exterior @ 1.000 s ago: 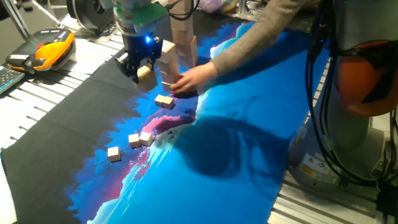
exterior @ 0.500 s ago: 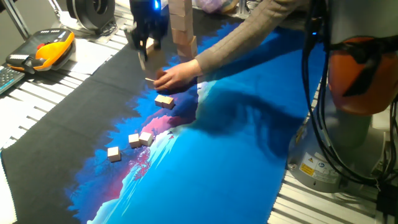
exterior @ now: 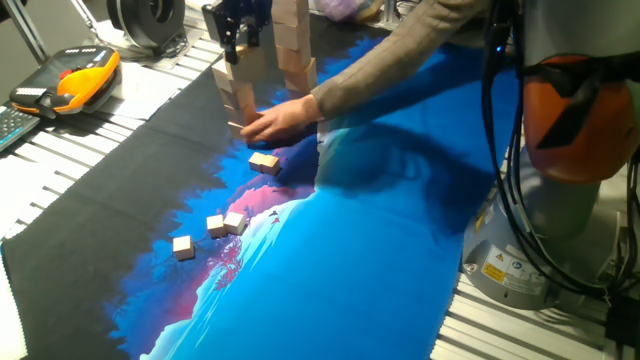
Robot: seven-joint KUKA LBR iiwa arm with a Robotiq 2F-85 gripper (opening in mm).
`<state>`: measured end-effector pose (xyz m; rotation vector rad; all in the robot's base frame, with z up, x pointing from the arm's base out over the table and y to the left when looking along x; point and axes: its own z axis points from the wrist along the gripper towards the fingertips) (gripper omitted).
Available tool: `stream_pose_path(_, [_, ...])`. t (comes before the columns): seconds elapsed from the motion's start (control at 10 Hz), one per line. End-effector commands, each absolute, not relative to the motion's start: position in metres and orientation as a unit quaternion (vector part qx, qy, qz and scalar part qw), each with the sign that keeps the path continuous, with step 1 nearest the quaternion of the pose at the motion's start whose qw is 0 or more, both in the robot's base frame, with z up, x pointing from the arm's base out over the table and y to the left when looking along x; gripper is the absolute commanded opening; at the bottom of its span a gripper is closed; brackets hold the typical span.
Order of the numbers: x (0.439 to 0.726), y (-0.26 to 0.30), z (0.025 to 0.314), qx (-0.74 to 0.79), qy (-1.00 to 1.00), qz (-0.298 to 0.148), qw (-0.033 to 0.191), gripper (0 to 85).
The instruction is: Stack the blocks in a vertical line of five
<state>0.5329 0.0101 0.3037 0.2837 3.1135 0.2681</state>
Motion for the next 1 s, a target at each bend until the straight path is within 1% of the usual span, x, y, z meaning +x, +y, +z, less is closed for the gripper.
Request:
stream_pose_path(0.0, [0.5265, 0.0162, 0.3080, 0.092, 0.992, 0.082, -0.001, 0.0])
stream_pose_path(0.6, [0.5236, 0.0184, 0.3093, 0.082, 0.995, 0.065, 0.000, 0.0])
stream_pose_path(0.7, [0.5236, 0.0184, 0.3093, 0.078, 0.995, 0.056, 0.001, 0.0])
stream_pose_path(0.9, [0.5236, 0.0184, 0.3093, 0.070, 0.996, 0.051, -0.013, 0.0])
